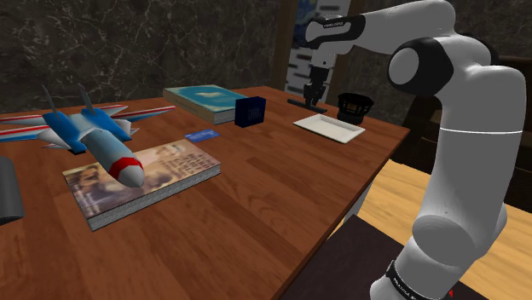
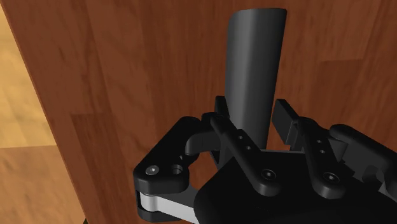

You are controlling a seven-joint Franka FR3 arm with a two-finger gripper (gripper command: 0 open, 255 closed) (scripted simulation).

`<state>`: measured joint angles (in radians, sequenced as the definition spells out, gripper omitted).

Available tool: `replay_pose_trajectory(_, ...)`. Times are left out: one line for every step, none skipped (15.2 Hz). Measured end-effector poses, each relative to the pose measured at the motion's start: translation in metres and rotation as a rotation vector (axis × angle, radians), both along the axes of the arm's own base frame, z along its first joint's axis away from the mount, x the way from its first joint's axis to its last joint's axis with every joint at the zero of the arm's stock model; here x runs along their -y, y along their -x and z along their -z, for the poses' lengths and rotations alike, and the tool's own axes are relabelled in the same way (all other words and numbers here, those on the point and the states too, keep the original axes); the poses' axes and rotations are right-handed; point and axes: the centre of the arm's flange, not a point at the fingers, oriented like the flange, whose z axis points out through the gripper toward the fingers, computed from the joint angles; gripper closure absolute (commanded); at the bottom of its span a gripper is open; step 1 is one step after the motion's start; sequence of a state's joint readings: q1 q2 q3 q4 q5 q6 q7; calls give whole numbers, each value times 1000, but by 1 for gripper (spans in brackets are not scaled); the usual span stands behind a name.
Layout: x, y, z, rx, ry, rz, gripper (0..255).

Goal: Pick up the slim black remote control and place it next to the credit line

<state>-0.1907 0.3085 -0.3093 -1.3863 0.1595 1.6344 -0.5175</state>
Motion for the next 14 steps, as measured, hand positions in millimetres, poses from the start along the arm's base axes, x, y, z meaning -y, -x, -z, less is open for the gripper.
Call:
replay_pose_trajectory(0, 0, 0, 0, 0, 0, 255)
replay_pose_trajectory(0, 0, 0, 1, 1, 0, 255)
replay_pose_trajectory(0, 0, -2, -1, 0, 0, 255)
replay_pose_trajectory(-1, 0, -5, -1, 0, 0, 255)
replay_pose_trajectory(-1, 0, -10, -2, -1, 0, 255)
replay_pose_trajectory(0, 0, -14, -2, -1, 0, 255)
replay_pose_trajectory(0, 0, -19, -2, -1, 0, 255)
replay_pose_trajectory(0, 0, -23, -2, -1, 0, 255)
replay_pose_trajectory(0, 1, -28, -2, -1, 0, 255)
replay_pose_trajectory(0, 1, -34, -2, -1, 0, 255)
replay_pose_trajectory(-1, 1, -39, -2, -1, 0, 255)
replay_pose_trajectory(-1, 0, -45, -2, -1, 0, 255)
replay_pose_trajectory(-1, 0, -50, -2, -1, 0, 255)
replay_pose_trajectory(-1, -1, -57, -2, -1, 0, 255)
